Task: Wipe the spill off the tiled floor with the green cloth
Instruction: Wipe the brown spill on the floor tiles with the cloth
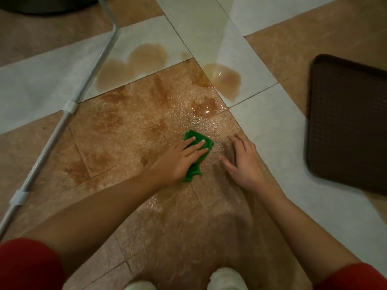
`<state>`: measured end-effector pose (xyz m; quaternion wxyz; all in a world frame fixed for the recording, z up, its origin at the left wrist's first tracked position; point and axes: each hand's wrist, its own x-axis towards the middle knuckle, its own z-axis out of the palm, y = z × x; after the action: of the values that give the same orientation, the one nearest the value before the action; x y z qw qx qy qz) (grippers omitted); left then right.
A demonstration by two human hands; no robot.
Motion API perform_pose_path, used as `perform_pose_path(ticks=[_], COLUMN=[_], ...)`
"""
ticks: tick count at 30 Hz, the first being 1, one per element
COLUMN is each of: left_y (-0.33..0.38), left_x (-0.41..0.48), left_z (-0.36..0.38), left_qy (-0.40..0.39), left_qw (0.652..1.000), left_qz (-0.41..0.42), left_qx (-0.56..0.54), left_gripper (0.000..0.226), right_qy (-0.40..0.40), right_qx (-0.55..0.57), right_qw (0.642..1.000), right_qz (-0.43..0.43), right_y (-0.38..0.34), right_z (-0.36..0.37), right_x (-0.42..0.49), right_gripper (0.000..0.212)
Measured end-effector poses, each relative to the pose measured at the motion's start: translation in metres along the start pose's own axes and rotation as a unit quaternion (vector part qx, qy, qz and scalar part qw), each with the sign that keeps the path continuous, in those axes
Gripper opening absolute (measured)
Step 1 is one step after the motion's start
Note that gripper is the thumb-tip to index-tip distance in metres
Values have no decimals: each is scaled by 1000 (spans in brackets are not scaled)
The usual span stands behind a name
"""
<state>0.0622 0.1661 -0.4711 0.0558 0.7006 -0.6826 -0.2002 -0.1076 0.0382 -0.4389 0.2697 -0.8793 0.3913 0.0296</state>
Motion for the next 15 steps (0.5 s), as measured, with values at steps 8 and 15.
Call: perform_pose_path(ticks=[8,15], left_y=[-3,-1], left_x=[34,28], left_z=[-18,-3], left_qy=[13,-26], left_qw=[995,999], left_qz=[-99,38], left_qx=[-4,8], left_gripper=[72,61], right_qy=[-13,-21], right_qx=[-31,-53], right_qw=[999,998], right_qz=[-15,-10], right_y=[7,16], right_z=[-1,-7], right_x=[-2,-2], right_gripper=[72,76])
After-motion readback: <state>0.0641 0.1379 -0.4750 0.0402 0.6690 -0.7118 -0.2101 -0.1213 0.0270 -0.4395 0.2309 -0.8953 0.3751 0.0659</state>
